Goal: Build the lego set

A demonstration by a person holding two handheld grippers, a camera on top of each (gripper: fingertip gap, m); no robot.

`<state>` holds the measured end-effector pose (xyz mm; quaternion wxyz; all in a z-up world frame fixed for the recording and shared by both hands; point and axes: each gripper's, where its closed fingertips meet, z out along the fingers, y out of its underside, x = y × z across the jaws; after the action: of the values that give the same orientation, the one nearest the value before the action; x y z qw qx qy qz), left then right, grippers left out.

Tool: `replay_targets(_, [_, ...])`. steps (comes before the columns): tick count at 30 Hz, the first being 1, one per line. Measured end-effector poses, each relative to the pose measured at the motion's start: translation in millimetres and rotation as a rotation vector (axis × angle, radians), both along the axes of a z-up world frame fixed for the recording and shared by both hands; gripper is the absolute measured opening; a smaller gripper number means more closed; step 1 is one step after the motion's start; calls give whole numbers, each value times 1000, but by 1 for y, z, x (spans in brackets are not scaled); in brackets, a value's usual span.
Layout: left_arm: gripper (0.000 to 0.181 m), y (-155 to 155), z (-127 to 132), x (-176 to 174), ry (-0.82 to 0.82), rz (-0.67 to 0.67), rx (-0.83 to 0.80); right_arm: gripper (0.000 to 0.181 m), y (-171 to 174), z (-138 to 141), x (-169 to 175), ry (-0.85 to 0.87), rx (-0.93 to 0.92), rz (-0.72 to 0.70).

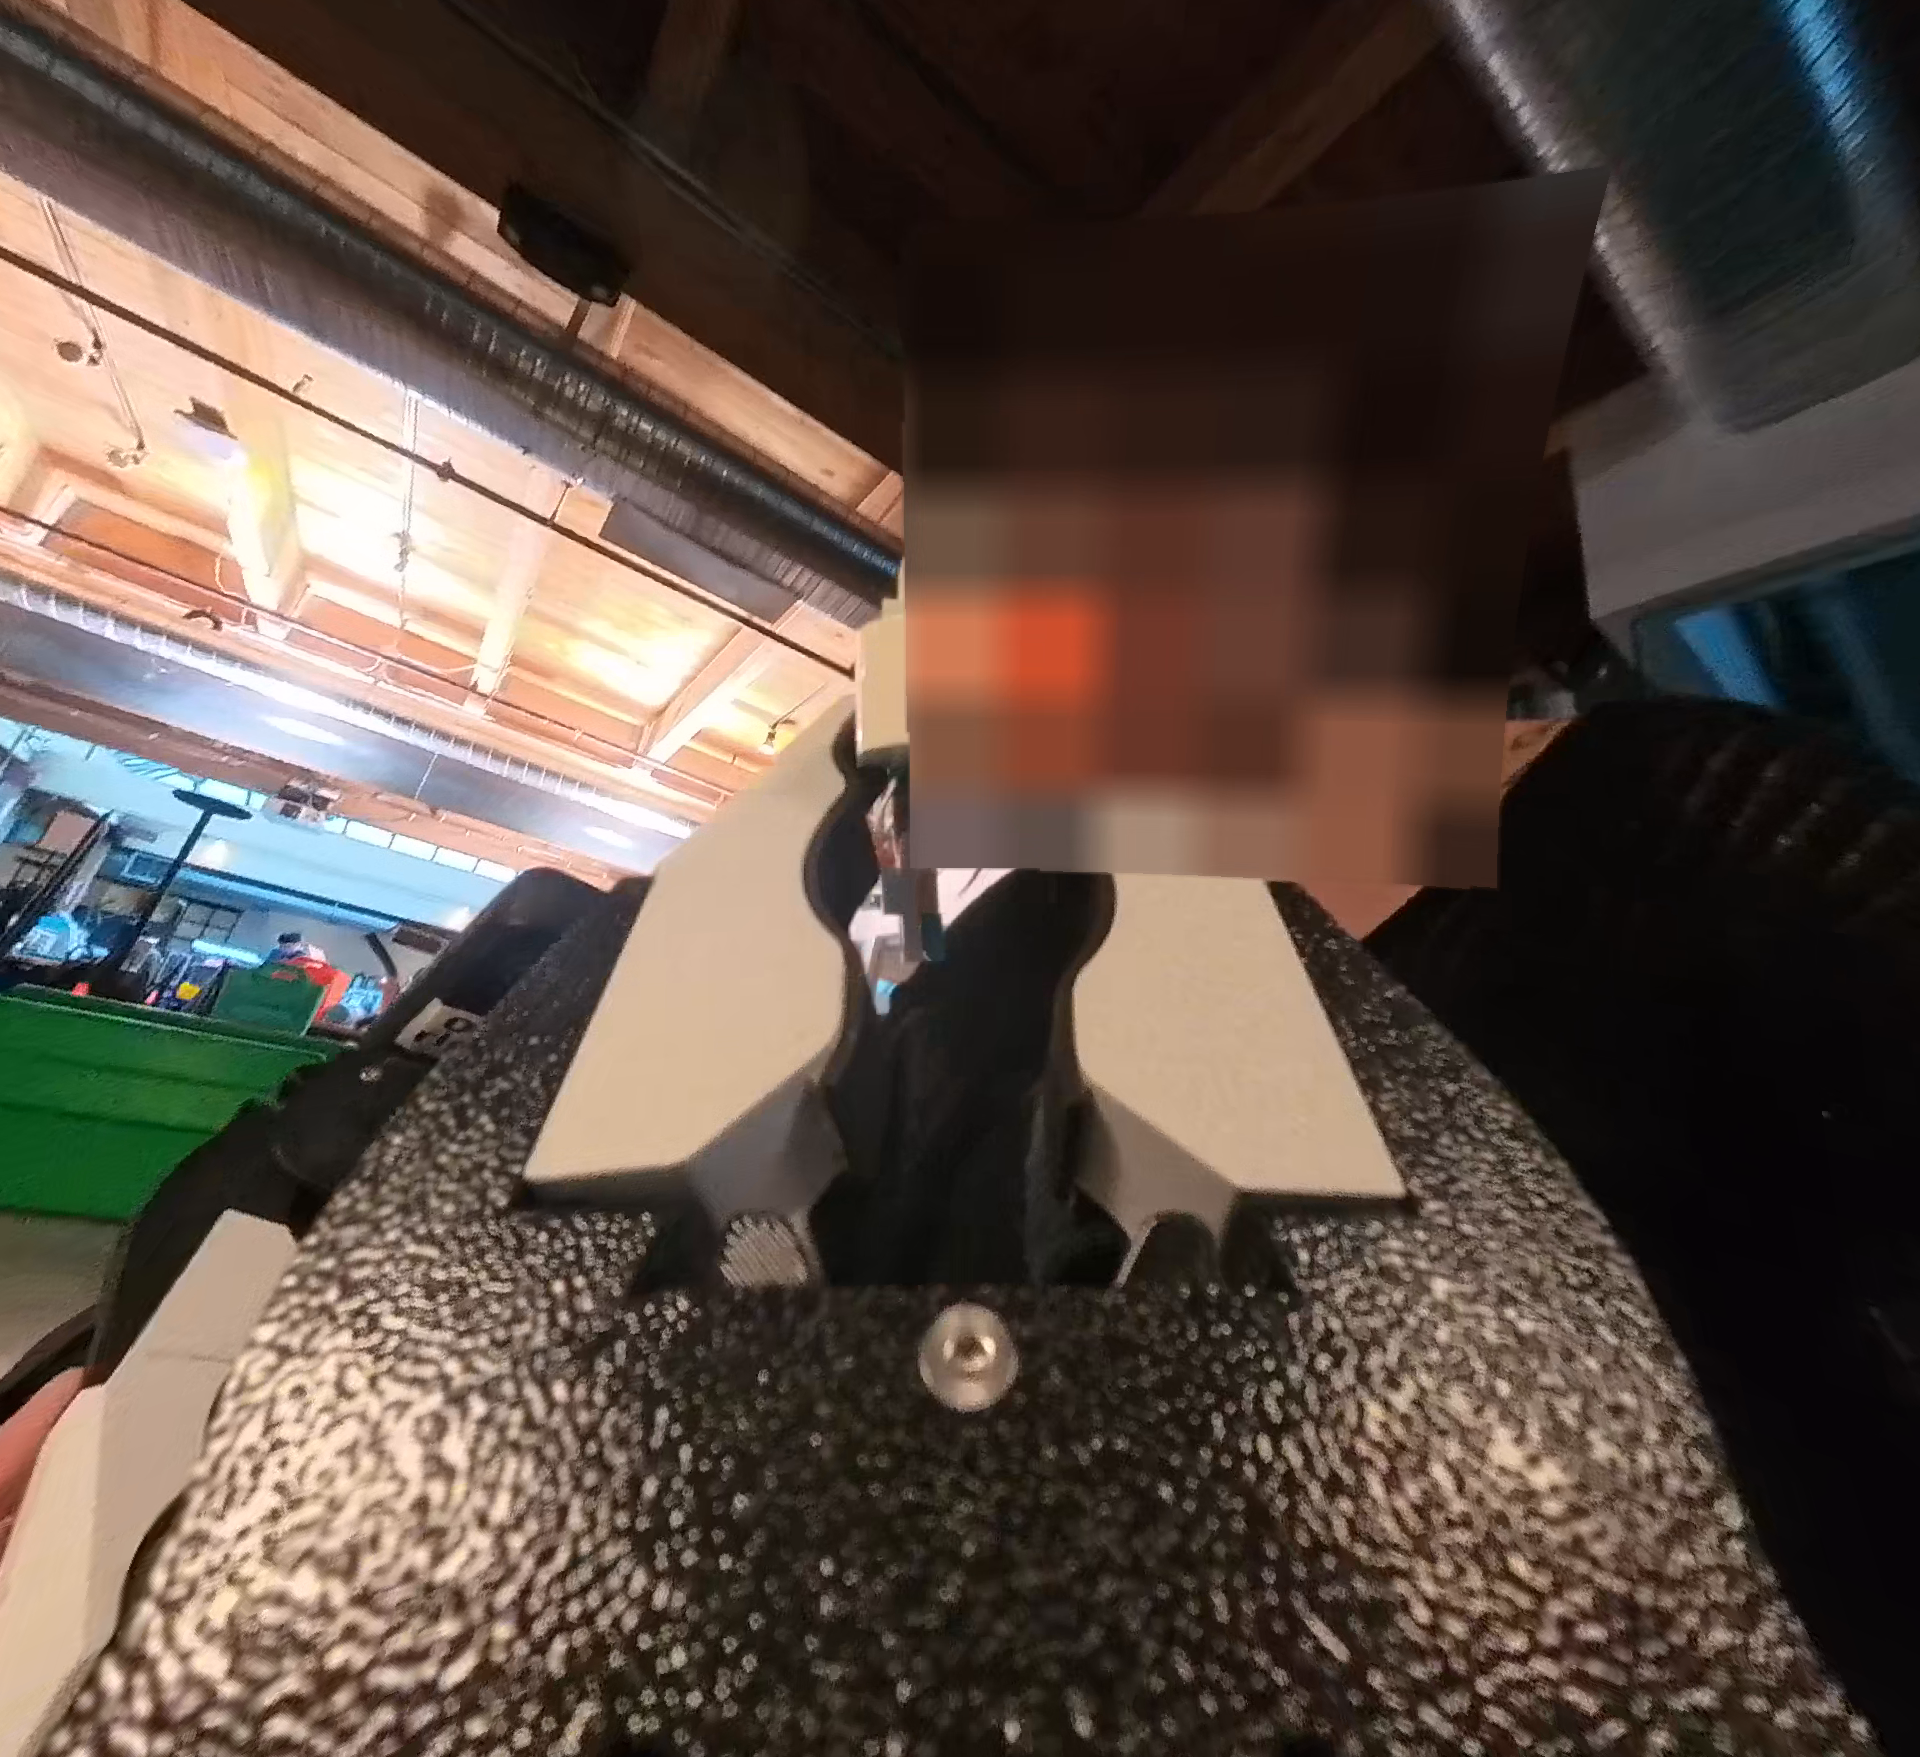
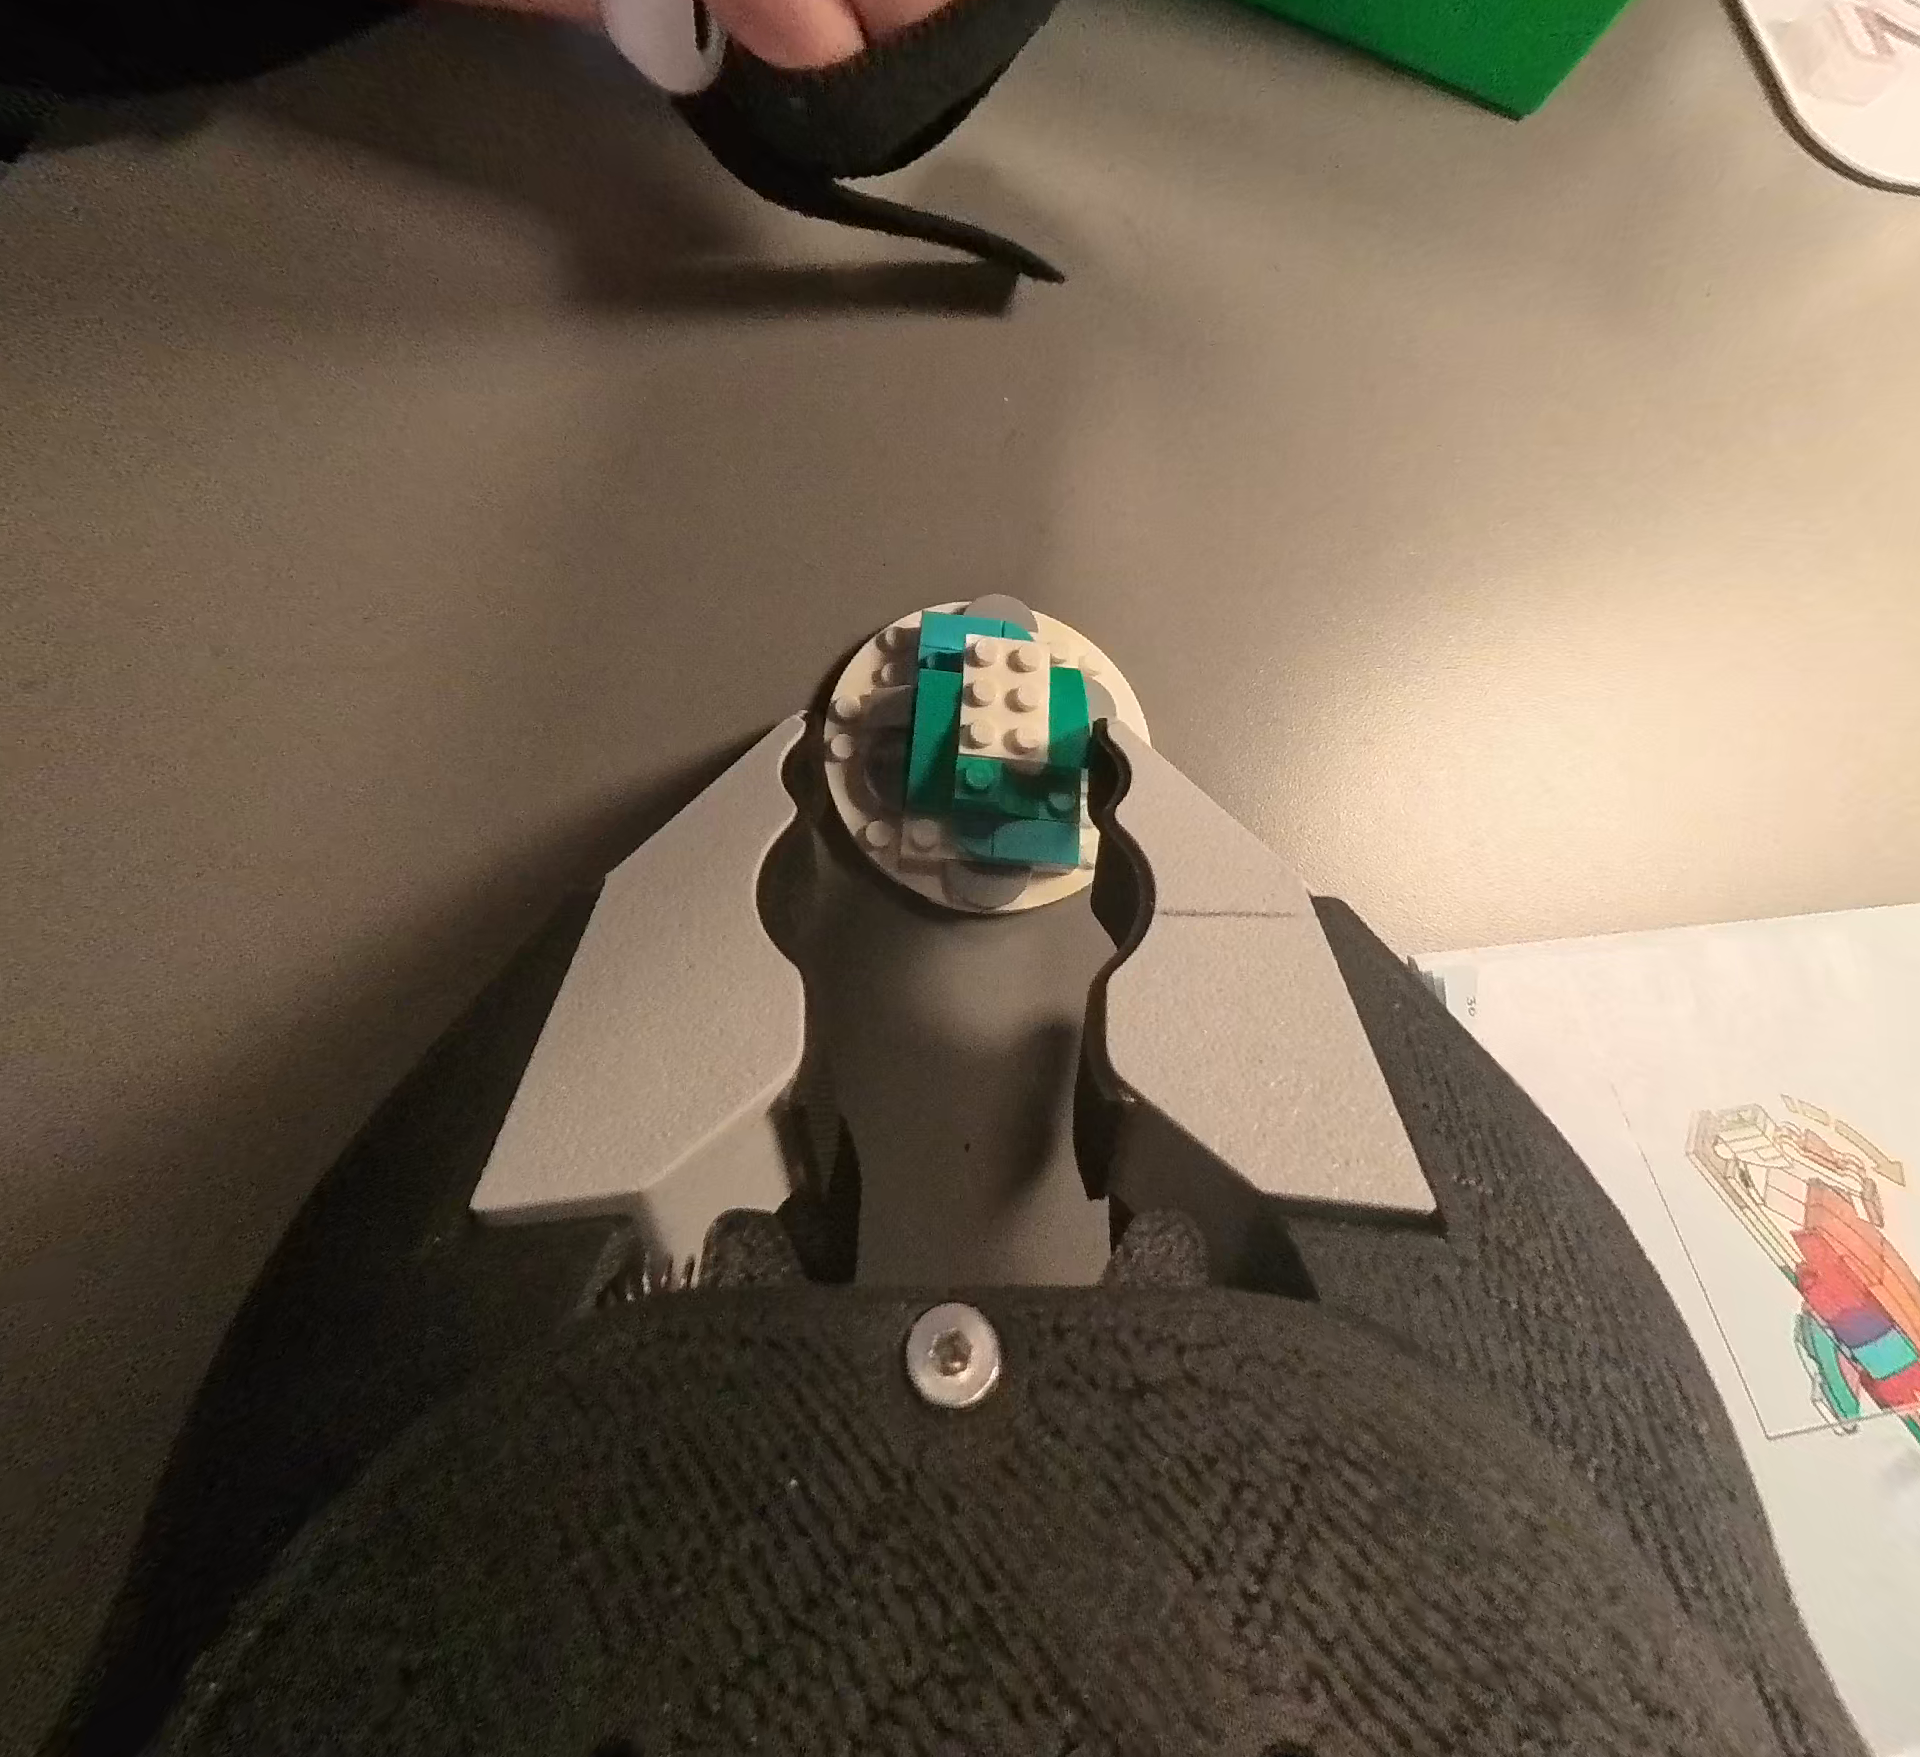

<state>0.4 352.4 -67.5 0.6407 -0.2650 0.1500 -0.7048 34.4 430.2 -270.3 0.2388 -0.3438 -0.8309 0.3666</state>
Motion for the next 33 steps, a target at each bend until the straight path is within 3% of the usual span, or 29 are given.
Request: replay_targets(33, [28,3,1,-10,-48,9,-22,50,1,0,-1,-4,-3,-11])
